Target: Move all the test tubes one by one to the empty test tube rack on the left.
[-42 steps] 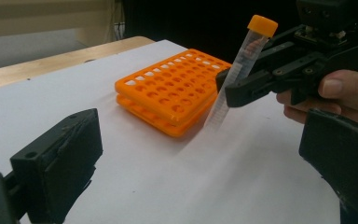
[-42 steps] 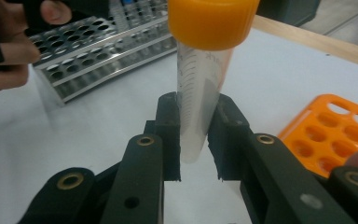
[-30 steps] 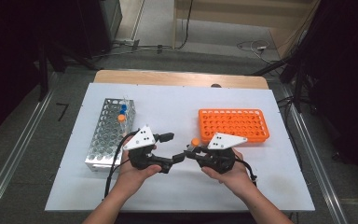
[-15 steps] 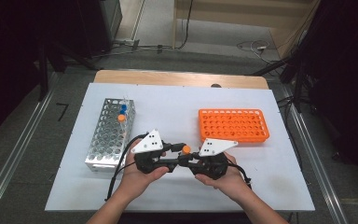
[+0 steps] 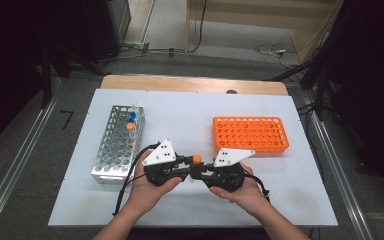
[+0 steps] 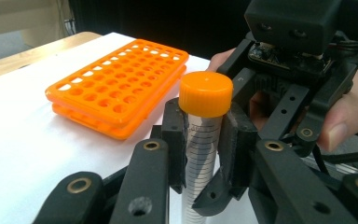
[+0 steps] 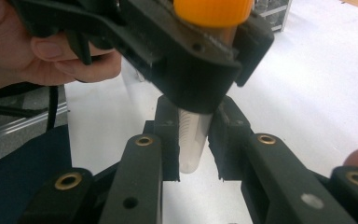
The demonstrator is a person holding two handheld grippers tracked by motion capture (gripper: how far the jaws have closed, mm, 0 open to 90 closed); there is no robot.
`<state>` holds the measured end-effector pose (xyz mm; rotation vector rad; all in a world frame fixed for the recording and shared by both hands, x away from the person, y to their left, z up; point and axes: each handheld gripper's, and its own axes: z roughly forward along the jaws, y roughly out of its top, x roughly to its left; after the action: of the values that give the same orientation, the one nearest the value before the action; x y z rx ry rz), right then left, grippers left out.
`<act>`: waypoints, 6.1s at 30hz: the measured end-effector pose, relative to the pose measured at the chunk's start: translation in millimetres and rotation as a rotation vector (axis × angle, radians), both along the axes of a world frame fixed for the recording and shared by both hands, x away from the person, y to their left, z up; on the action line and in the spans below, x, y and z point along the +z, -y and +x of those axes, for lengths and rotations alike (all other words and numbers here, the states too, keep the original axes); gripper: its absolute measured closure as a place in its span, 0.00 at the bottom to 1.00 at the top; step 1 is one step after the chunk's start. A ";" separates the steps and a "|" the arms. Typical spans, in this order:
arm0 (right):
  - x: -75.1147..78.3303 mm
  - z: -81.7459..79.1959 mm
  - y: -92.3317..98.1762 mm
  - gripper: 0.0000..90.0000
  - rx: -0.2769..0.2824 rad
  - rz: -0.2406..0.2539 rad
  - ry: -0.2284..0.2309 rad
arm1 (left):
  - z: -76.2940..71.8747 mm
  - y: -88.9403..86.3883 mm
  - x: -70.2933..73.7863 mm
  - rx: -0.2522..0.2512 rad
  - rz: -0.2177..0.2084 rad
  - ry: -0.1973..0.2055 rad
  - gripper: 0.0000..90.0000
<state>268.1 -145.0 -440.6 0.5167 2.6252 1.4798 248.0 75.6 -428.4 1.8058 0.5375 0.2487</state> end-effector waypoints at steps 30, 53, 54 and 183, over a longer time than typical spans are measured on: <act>2.7 20.2 70.5 0.00 -0.166 0.015 0.004 | 9.3 -92.6 17.2 0.291 -0.087 0.033 0.83; -5.1 34.2 150.2 0.00 -0.345 0.009 0.026 | 16.2 -143.5 15.7 0.505 -0.124 0.064 0.83; -5.7 35.3 151.2 0.00 -0.346 0.013 0.023 | 16.8 -144.5 15.4 0.513 -0.117 0.069 0.83; -14.3 44.2 173.5 0.00 -0.441 0.014 0.031 | -33.2 -145.3 -9.9 0.506 -0.071 -0.002 0.00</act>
<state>312.3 -318.5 -455.0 0.9869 2.2761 1.3474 214.8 220.9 -438.3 1.5777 0.9898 0.5637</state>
